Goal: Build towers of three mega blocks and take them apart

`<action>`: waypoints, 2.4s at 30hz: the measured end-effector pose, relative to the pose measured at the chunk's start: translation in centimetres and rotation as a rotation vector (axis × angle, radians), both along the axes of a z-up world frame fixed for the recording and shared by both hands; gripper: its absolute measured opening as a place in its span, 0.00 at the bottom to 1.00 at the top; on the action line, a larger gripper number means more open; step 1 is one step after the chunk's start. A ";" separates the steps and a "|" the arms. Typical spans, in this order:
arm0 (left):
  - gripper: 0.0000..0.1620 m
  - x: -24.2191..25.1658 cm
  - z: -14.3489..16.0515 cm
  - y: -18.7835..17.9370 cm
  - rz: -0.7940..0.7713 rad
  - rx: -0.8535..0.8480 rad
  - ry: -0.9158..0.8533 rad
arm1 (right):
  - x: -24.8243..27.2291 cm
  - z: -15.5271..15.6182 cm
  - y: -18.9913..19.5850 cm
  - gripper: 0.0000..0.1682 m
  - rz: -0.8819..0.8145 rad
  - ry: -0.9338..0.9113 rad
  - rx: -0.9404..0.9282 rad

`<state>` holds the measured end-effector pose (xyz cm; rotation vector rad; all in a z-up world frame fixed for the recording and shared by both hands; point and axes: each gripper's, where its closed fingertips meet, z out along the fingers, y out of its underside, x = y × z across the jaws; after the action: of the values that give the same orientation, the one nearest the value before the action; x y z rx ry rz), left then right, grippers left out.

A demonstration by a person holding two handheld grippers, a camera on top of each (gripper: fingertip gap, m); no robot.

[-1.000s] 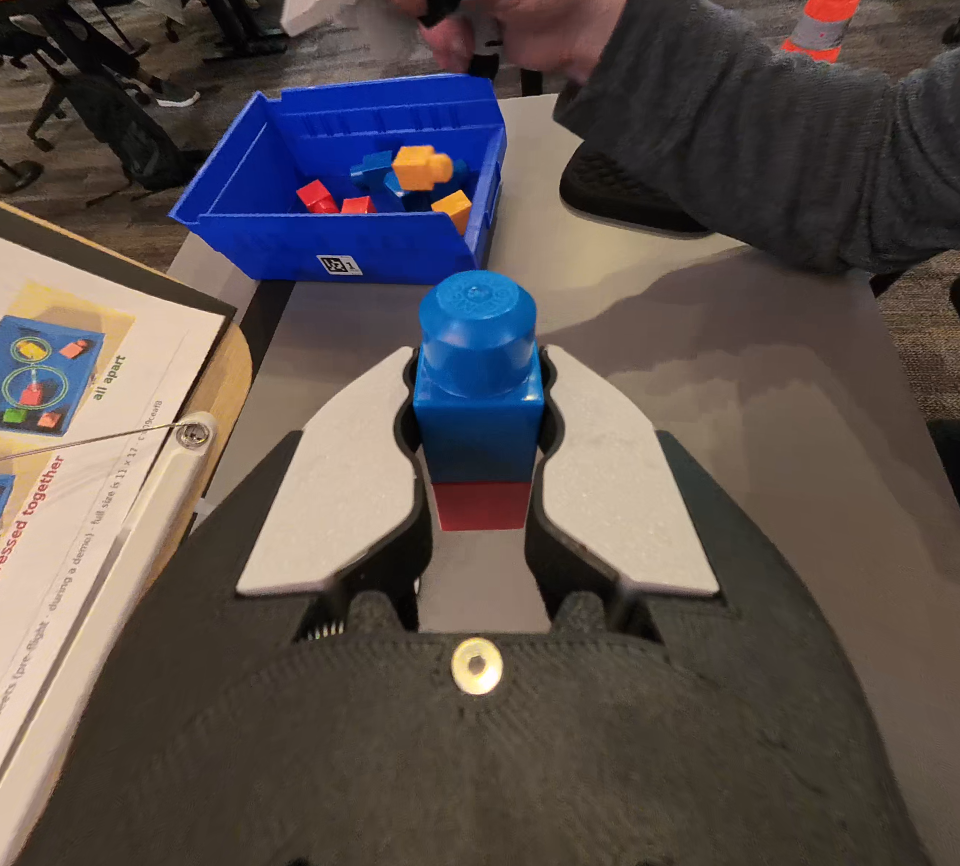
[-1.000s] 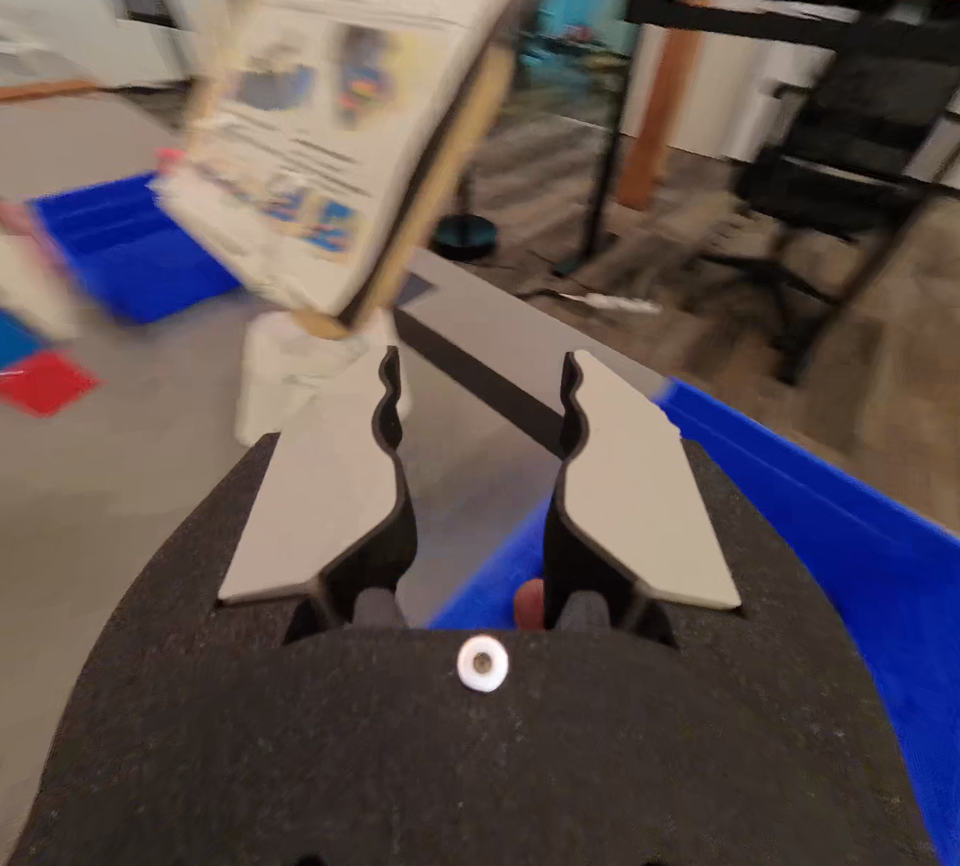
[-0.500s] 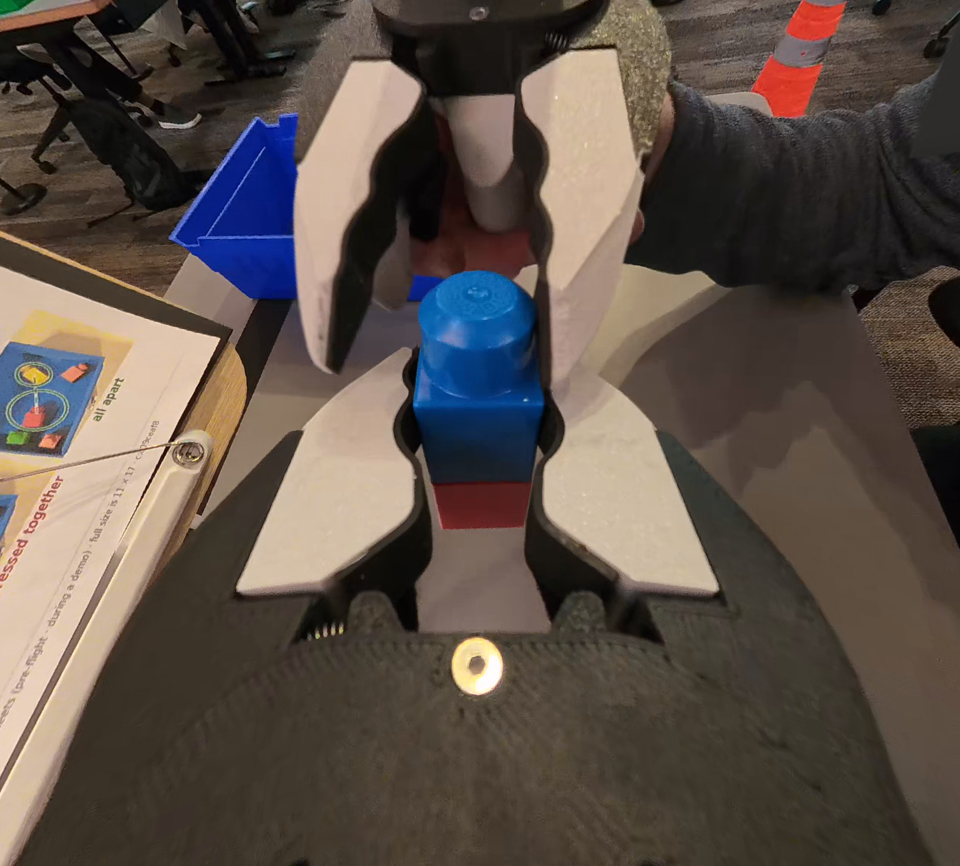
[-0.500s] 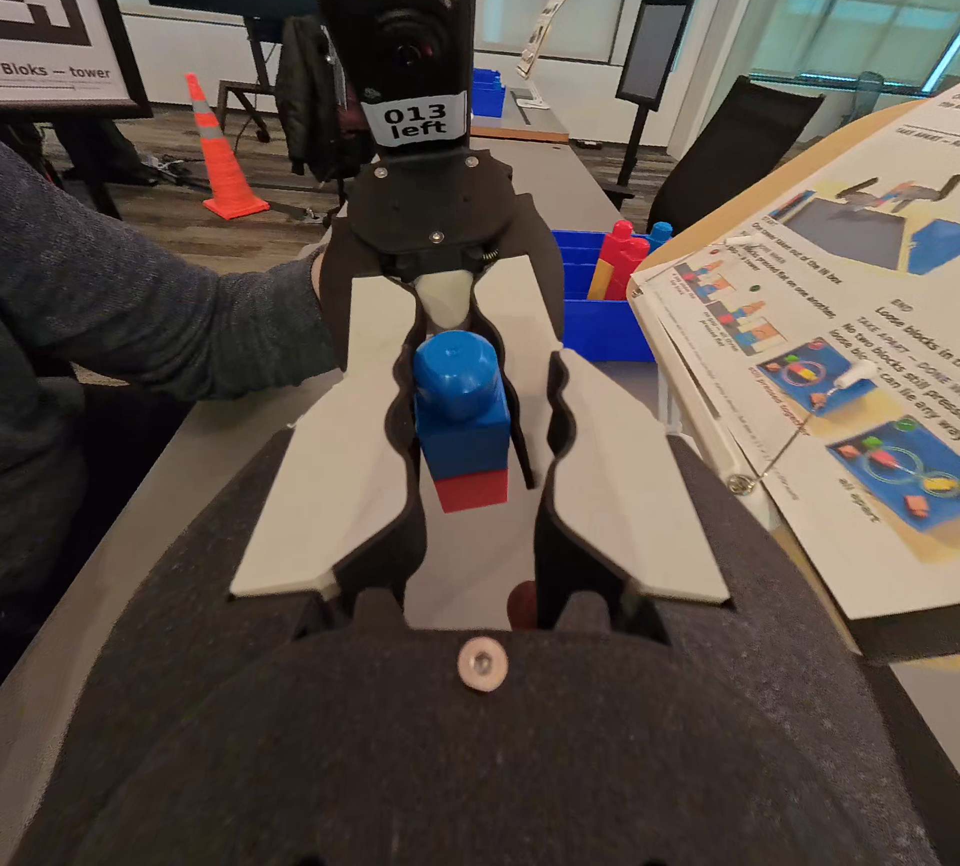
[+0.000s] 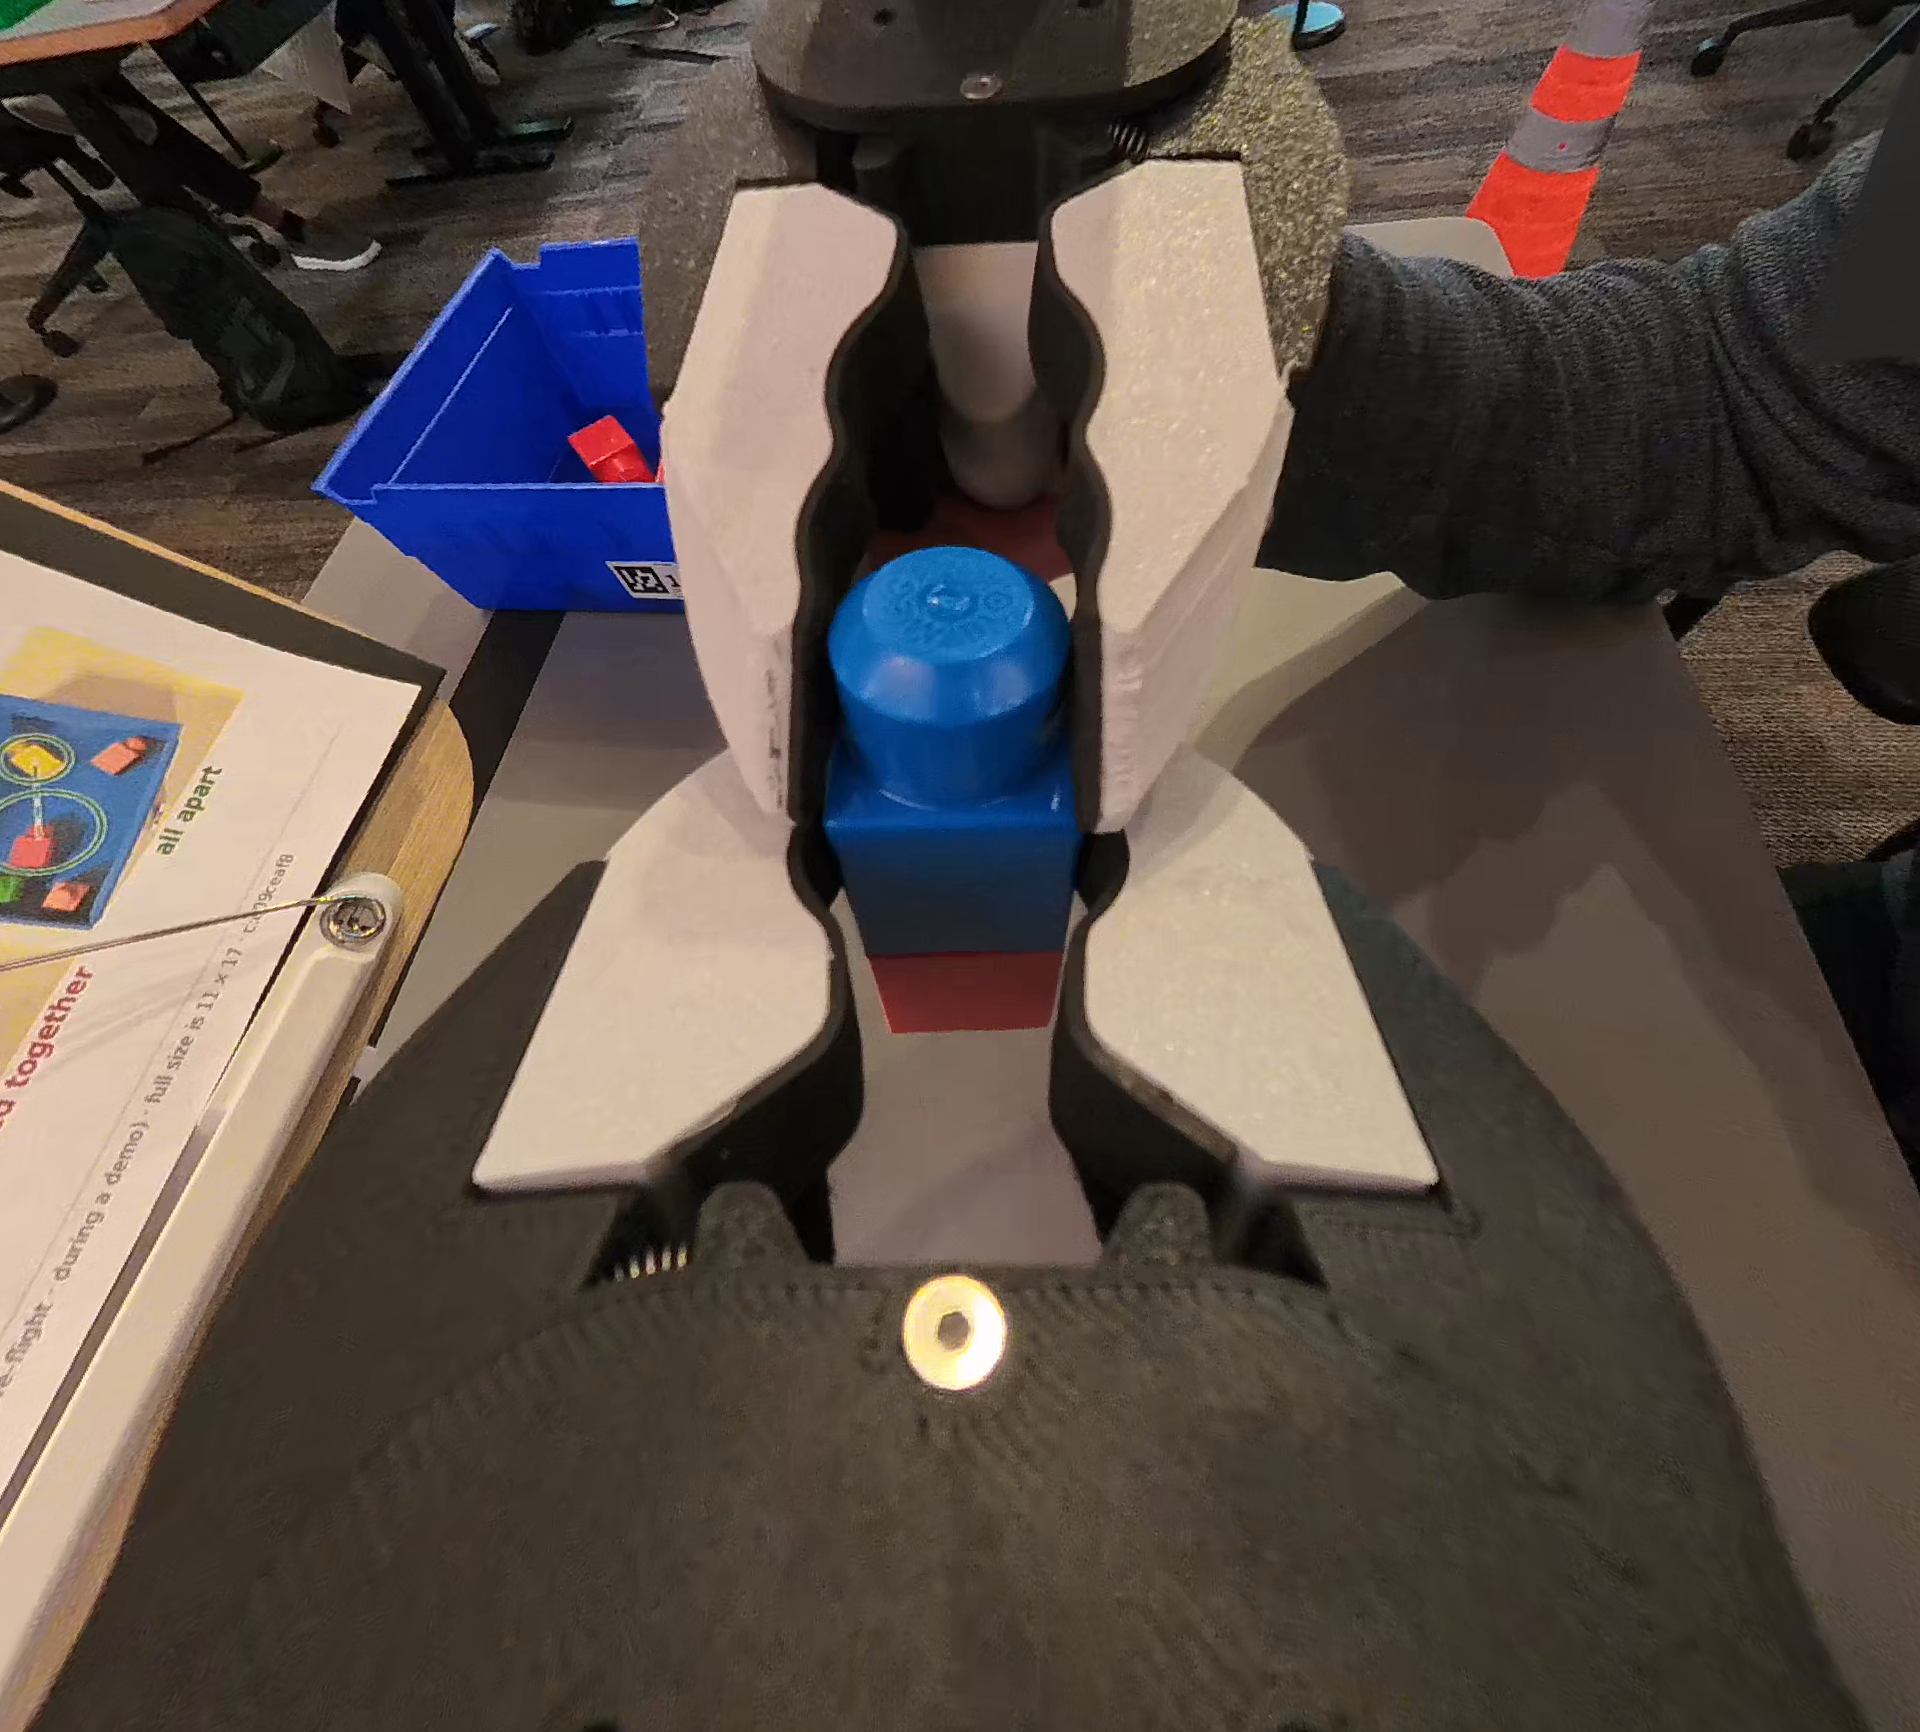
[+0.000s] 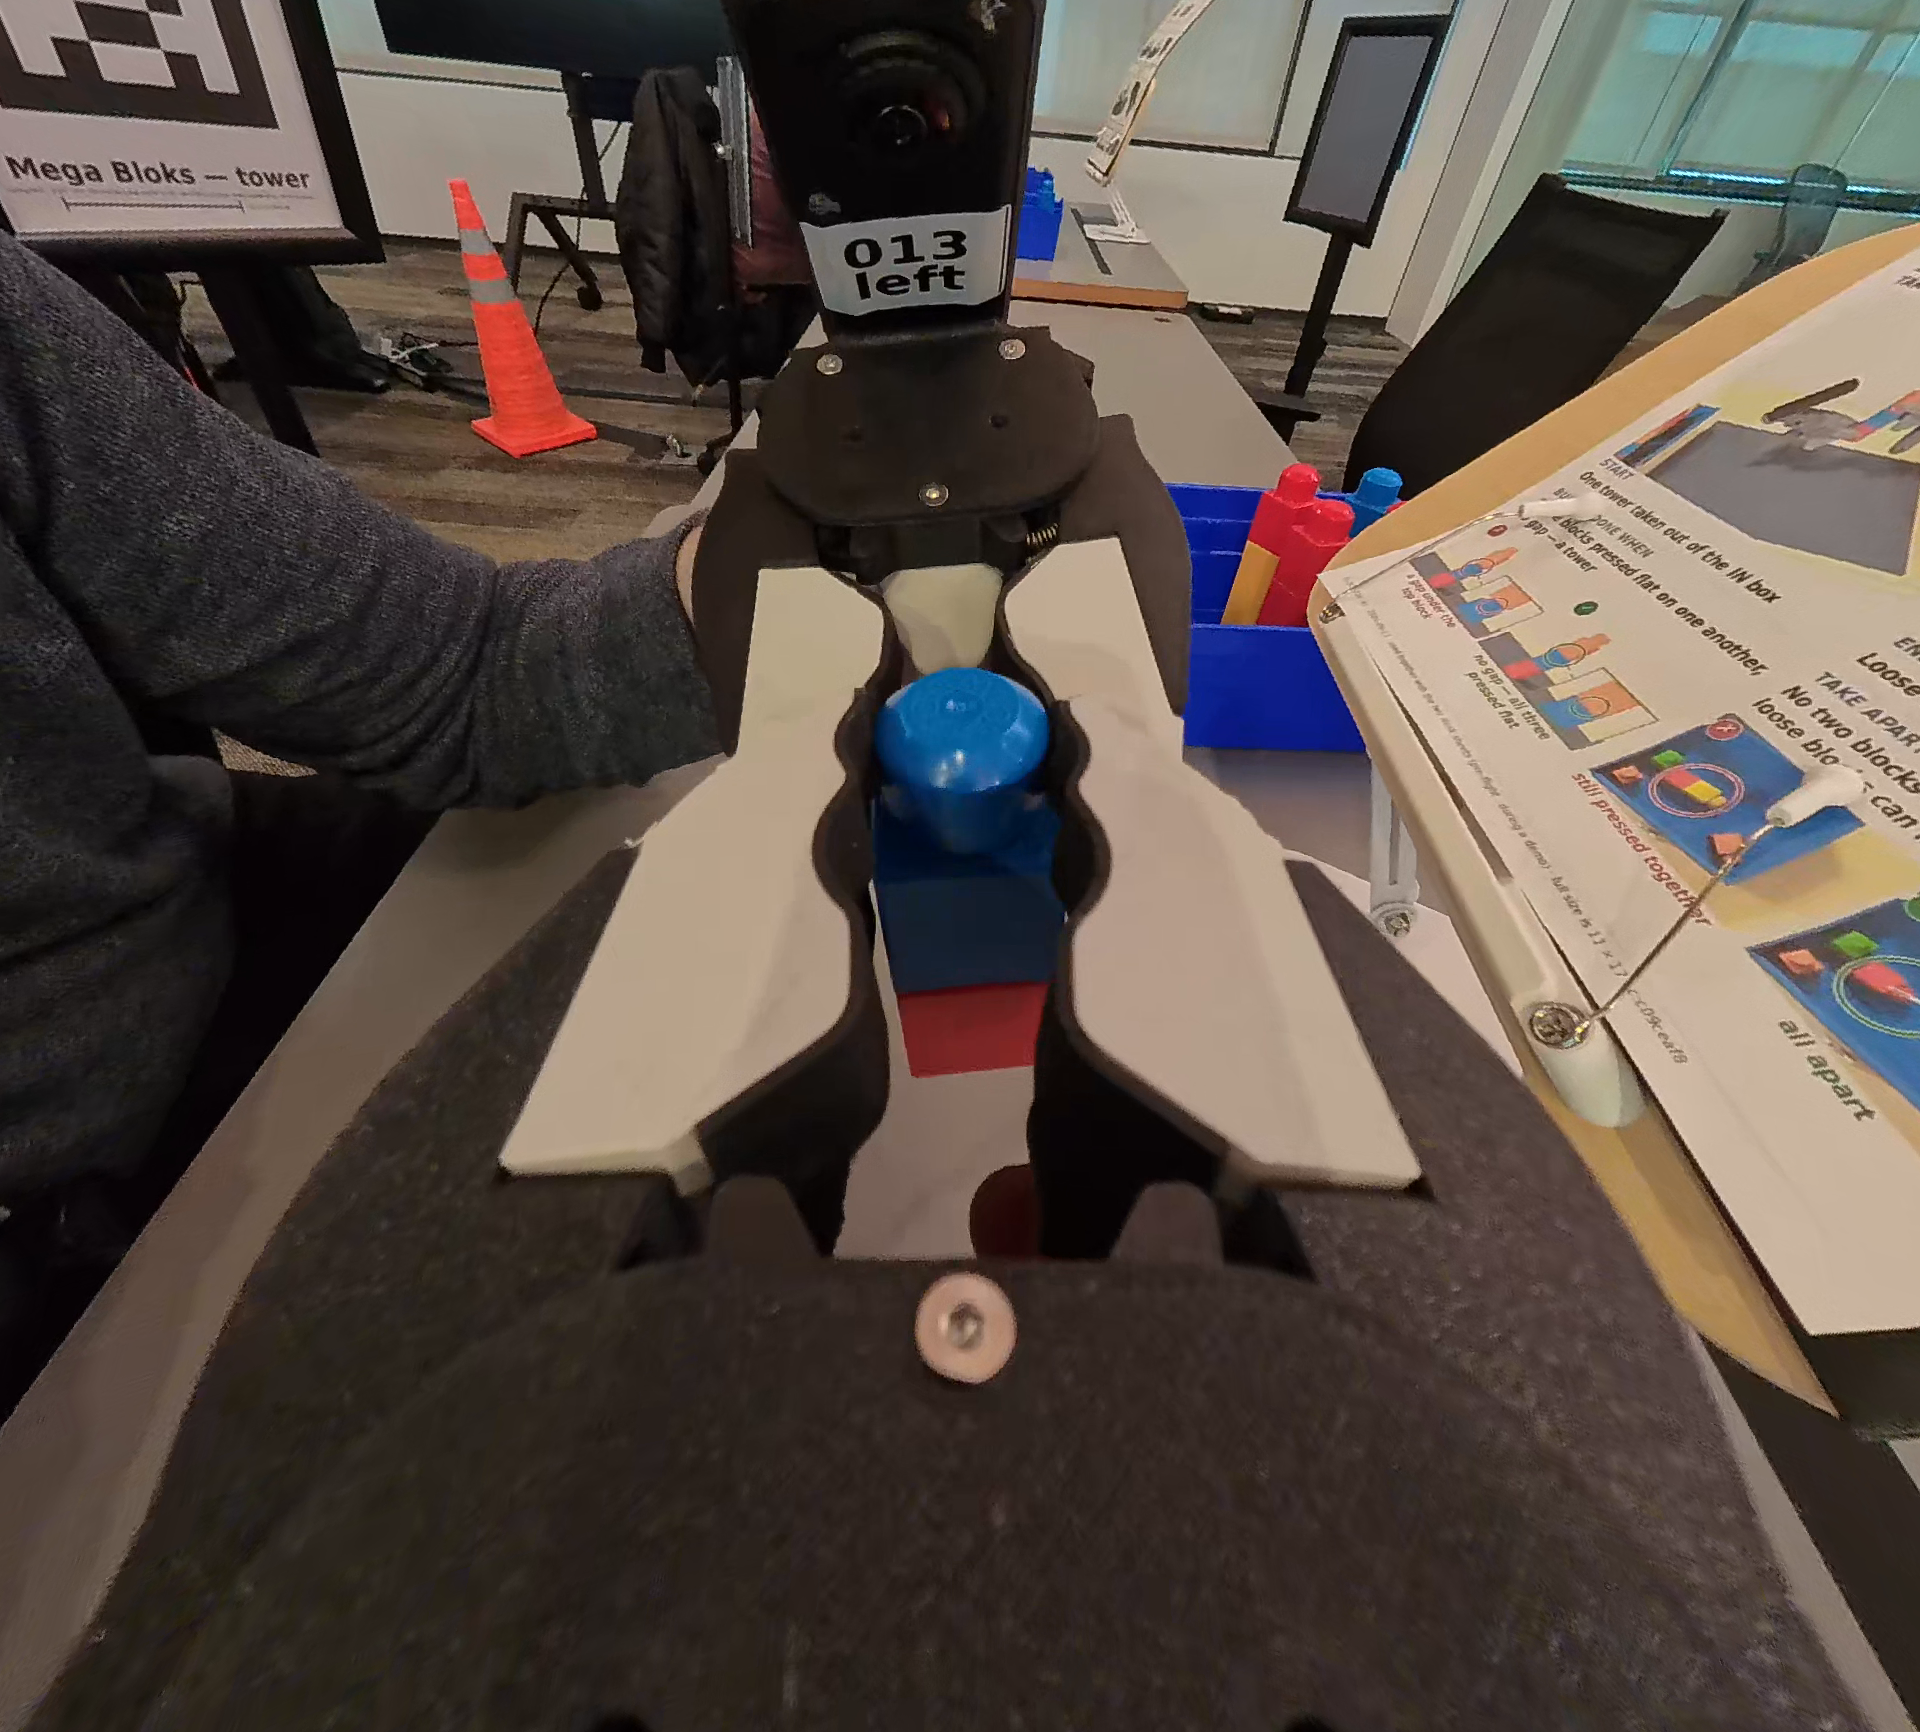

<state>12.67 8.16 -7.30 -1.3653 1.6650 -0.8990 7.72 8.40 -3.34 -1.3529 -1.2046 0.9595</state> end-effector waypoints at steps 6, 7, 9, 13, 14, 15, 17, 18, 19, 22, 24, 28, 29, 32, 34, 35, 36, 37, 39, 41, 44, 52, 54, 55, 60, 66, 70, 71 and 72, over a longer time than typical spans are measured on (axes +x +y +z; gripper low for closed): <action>0.29 -0.2 0.0 -0.1 -0.026 -0.019 -0.011 | 0.2 1.1 0.0 0.18 -0.003 0.074 -0.011; 0.30 -0.1 -0.4 0.0 -0.025 -0.019 0.005 | 0.3 1.4 0.0 0.18 -0.003 0.091 -0.012; 0.31 0.1 -0.7 0.0 -0.027 -0.026 0.005 | 0.7 1.9 0.1 0.18 -0.008 0.114 -0.008; 0.26 0.6 -0.9 0.0 -0.035 -0.047 -0.013 | 0.9 2.1 0.0 0.18 -0.009 0.123 0.000; 0.26 0.6 -0.9 0.0 -0.031 -0.040 -0.010 | 0.9 2.1 0.1 0.18 -0.011 0.121 0.003; 0.26 0.6 -0.9 0.2 -0.021 -0.027 -0.011 | 0.9 2.2 0.1 0.18 -0.014 0.128 0.006; 0.26 0.5 -0.9 0.2 -0.017 -0.022 -0.002 | 0.8 2.2 0.0 0.23 -0.007 0.131 0.003; 0.26 0.5 -1.0 0.3 -0.011 -0.014 0.007 | 0.7 1.8 0.1 0.26 -0.009 0.106 -0.003; 0.26 0.5 -1.0 0.4 -0.001 -0.002 0.009 | 0.5 1.3 0.1 0.28 -0.012 0.073 -0.001; 0.26 0.7 -1.2 0.0 -0.013 -0.002 0.017 | 0.2 0.9 0.1 0.23 -0.023 0.042 0.033; 0.25 0.8 -1.2 -0.1 -0.017 -0.011 0.018 | 0.2 0.9 0.0 0.22 -0.025 0.031 0.044; 0.26 0.8 -0.9 -0.2 -0.025 -0.032 -0.005 | 0.4 1.2 0.0 0.22 -0.039 0.015 0.065; 0.26 0.8 -0.9 -0.1 -0.019 -0.020 -0.002 | 0.4 1.2 0.0 0.21 -0.044 0.009 0.079; 0.26 0.6 -0.6 -0.4 -0.030 -0.022 -0.005 | 0.2 1.5 -0.2 0.21 -0.047 0.018 0.092; 0.26 0.4 -0.4 -0.4 -0.031 -0.039 -0.006 | 0.1 1.8 -0.2 0.21 -0.060 0.026 0.100; 0.26 0.4 -0.3 -0.4 -0.034 -0.042 -0.012 | 0.1 1.9 -0.2 0.21 -0.062 0.031 0.109; 0.26 0.3 -0.3 -0.5 -0.037 -0.037 -0.007 | 0.0 1.9 -0.3 0.21 -0.061 0.026 0.118; 0.26 0.3 -0.4 -0.5 -0.035 -0.031 0.004 | 0.0 1.8 -0.3 0.21 -0.063 0.015 0.129; 0.26 0.2 -0.4 -0.6 -0.046 -0.037 0.000 | 0.0 1.9 -0.4 0.21 -0.069 0.009 0.157; 0.26 0.2 -0.4 -0.5 -0.038 -0.036 0.006 | 0.1 1.9 -0.2 0.21 -0.082 0.009 0.130; 0.26 -0.1 -2.6 0.7 0.015 0.069 0.121 | 1.9 4.6 0.3 0.21 -0.092 0.200 -0.008; 0.26 0.7 -2.5 0.4 0.003 0.015 0.085 | 9.3 5.0 3.9 0.21 -0.367 0.134 0.041; 0.25 0.4 -2.1 0.5 0.011 0.024 0.080 | 12.0 3.7 5.5 0.21 -0.446 0.096 -0.013; 0.25 0.3 -2.0 0.6 0.012 0.026 0.077 | 13.7 3.3 6.5 0.21 -0.500 0.100 -0.028; 0.25 0.1 -1.9 0.8 0.022 0.035 0.081 | 22.2 -0.1 10.1 0.22 -0.770 0.065 -0.118; 0.25 0.3 -2.1 0.5 0.011 0.029 0.086 | 29.3 -6.1 12.4 0.22 -0.998 -0.036 -0.295; 0.25 0.5 -2.5 0.3 0.002 0.028 0.100 | 32.1 -9.1 13.3 0.33 -1.098 -0.025 -0.410; 0.25 0.5 -2.5 0.4 0.003 0.028 0.098 | 32.7 -9.3 13.3 0.34 -1.122 -0.029 -0.410; 0.25 0.5 -2.5 0.4 0.005 0.025 0.094 | 33.0 -9.1 13.3 0.34 -1.140 -0.028 -0.394</action>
<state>13.20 8.59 -9.78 -1.4134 1.7366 -0.8199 40.69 21.73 -12.43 -1.9930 -0.1050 0.3259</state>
